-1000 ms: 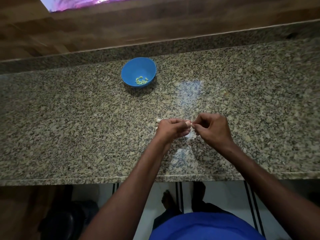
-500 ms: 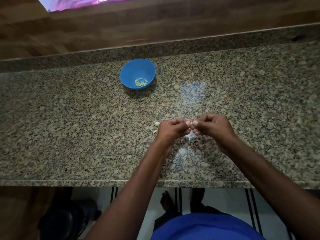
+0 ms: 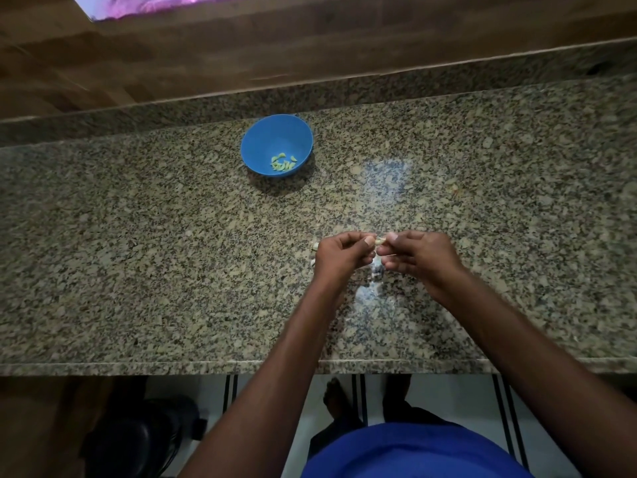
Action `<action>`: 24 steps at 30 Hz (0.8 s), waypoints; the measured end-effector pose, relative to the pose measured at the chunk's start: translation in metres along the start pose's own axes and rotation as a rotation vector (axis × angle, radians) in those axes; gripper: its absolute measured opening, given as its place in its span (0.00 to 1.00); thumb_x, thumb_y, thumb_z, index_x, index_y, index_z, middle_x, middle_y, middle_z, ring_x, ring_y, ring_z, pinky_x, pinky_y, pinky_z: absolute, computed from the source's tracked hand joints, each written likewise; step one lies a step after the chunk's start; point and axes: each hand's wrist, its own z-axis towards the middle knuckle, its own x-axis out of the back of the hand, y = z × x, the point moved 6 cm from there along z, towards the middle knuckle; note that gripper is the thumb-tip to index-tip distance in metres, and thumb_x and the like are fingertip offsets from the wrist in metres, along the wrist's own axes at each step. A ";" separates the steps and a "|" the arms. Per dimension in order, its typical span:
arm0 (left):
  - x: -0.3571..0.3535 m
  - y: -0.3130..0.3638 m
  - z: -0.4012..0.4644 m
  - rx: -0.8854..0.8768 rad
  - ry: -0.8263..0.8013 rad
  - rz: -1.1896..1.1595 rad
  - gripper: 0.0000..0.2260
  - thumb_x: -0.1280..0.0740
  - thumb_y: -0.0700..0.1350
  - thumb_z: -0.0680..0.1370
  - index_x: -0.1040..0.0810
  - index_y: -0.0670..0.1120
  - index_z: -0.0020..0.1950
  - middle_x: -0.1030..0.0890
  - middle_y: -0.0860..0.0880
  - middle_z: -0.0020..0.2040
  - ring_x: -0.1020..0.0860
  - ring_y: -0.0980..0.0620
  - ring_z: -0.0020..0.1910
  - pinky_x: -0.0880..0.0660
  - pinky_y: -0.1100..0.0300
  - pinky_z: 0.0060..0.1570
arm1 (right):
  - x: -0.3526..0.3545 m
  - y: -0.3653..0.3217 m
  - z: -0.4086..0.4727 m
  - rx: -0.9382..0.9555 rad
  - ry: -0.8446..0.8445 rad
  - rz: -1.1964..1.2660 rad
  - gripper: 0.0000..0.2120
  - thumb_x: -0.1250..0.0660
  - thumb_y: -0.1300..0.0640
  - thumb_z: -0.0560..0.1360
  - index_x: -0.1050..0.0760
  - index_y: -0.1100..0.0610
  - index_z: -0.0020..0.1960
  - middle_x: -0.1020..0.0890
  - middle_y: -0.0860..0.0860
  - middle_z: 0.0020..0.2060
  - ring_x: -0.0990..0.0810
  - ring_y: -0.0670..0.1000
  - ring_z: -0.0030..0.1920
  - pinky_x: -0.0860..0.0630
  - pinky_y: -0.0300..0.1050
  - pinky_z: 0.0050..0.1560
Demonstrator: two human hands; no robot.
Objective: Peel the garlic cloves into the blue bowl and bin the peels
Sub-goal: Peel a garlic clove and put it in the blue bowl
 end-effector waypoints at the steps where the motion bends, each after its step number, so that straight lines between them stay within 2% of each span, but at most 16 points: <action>1: 0.000 -0.001 0.000 0.011 0.003 -0.005 0.03 0.28 0.38 0.79 0.16 0.40 0.51 0.16 0.45 0.43 0.20 0.54 0.38 0.21 0.61 0.42 | -0.001 0.000 0.000 0.018 0.010 -0.018 0.08 0.31 0.61 0.80 0.20 0.67 0.51 0.13 0.61 0.41 0.14 0.56 0.39 0.16 0.44 0.40; 3: -0.001 -0.005 0.001 0.059 -0.016 -0.033 0.03 0.30 0.38 0.80 0.17 0.39 0.52 0.16 0.44 0.44 0.20 0.54 0.39 0.20 0.61 0.43 | -0.004 0.006 0.002 -0.036 0.001 0.051 0.07 0.32 0.62 0.81 0.20 0.67 0.51 0.14 0.61 0.41 0.14 0.55 0.39 0.16 0.43 0.40; 6: -0.005 -0.007 0.001 0.126 -0.060 -0.104 0.04 0.33 0.38 0.82 0.18 0.42 0.51 0.15 0.47 0.44 0.18 0.53 0.42 0.20 0.60 0.45 | -0.013 0.017 -0.002 -0.251 -0.072 0.275 0.06 0.37 0.64 0.82 0.22 0.66 0.53 0.15 0.58 0.38 0.16 0.51 0.37 0.16 0.40 0.39; 9: -0.007 -0.005 -0.001 0.130 -0.071 -0.133 0.06 0.34 0.37 0.83 0.19 0.43 0.51 0.17 0.49 0.43 0.20 0.54 0.42 0.21 0.60 0.44 | -0.015 0.020 -0.005 -0.311 -0.126 0.304 0.07 0.39 0.65 0.83 0.23 0.67 0.53 0.16 0.57 0.38 0.17 0.51 0.36 0.17 0.39 0.37; 11: -0.005 -0.003 -0.001 0.117 -0.073 -0.141 0.06 0.35 0.36 0.83 0.19 0.43 0.51 0.18 0.48 0.44 0.20 0.54 0.42 0.21 0.60 0.44 | -0.010 0.020 -0.004 -0.237 -0.102 0.111 0.08 0.36 0.64 0.82 0.22 0.68 0.55 0.15 0.60 0.42 0.16 0.53 0.38 0.16 0.43 0.40; 13: -0.004 -0.001 -0.001 0.088 -0.079 -0.136 0.06 0.34 0.35 0.82 0.19 0.42 0.51 0.18 0.47 0.44 0.20 0.53 0.42 0.20 0.60 0.45 | -0.001 0.016 -0.002 -0.072 -0.038 -0.213 0.06 0.32 0.65 0.79 0.21 0.67 0.54 0.14 0.62 0.45 0.14 0.56 0.40 0.15 0.49 0.44; 15: -0.003 0.001 -0.003 0.035 -0.090 -0.097 0.05 0.33 0.34 0.81 0.19 0.42 0.51 0.17 0.48 0.43 0.19 0.53 0.41 0.20 0.60 0.47 | 0.003 0.010 -0.001 0.067 0.001 -0.421 0.03 0.29 0.67 0.77 0.19 0.63 0.51 0.14 0.60 0.44 0.13 0.57 0.41 0.14 0.56 0.48; 17: -0.002 0.005 -0.005 -0.036 -0.105 -0.038 0.04 0.31 0.34 0.80 0.18 0.41 0.50 0.16 0.49 0.42 0.18 0.54 0.41 0.19 0.60 0.47 | 0.005 0.005 -0.004 0.161 0.045 -0.534 0.03 0.28 0.64 0.77 0.17 0.58 0.48 0.13 0.55 0.42 0.13 0.55 0.42 0.15 0.54 0.47; 19: -0.001 0.008 -0.006 -0.104 -0.105 0.022 0.04 0.29 0.34 0.79 0.17 0.41 0.50 0.15 0.49 0.43 0.17 0.55 0.42 0.19 0.60 0.48 | 0.006 -0.003 -0.009 0.253 0.089 -0.523 0.03 0.28 0.59 0.78 0.16 0.57 0.49 0.13 0.54 0.43 0.13 0.54 0.43 0.16 0.50 0.44; 21: 0.000 0.009 -0.008 -0.155 -0.097 0.075 0.03 0.28 0.35 0.78 0.16 0.40 0.50 0.14 0.46 0.44 0.17 0.53 0.43 0.18 0.58 0.50 | 0.006 -0.009 -0.014 0.297 0.095 -0.423 0.07 0.29 0.55 0.80 0.16 0.59 0.49 0.13 0.55 0.43 0.13 0.55 0.42 0.17 0.46 0.40; 24: -0.001 0.008 -0.010 -0.203 -0.086 0.143 0.05 0.27 0.37 0.78 0.16 0.38 0.52 0.14 0.41 0.47 0.16 0.49 0.45 0.17 0.54 0.52 | 0.005 -0.013 -0.019 0.327 0.080 -0.416 0.07 0.27 0.57 0.78 0.17 0.61 0.49 0.13 0.55 0.40 0.15 0.52 0.37 0.19 0.42 0.37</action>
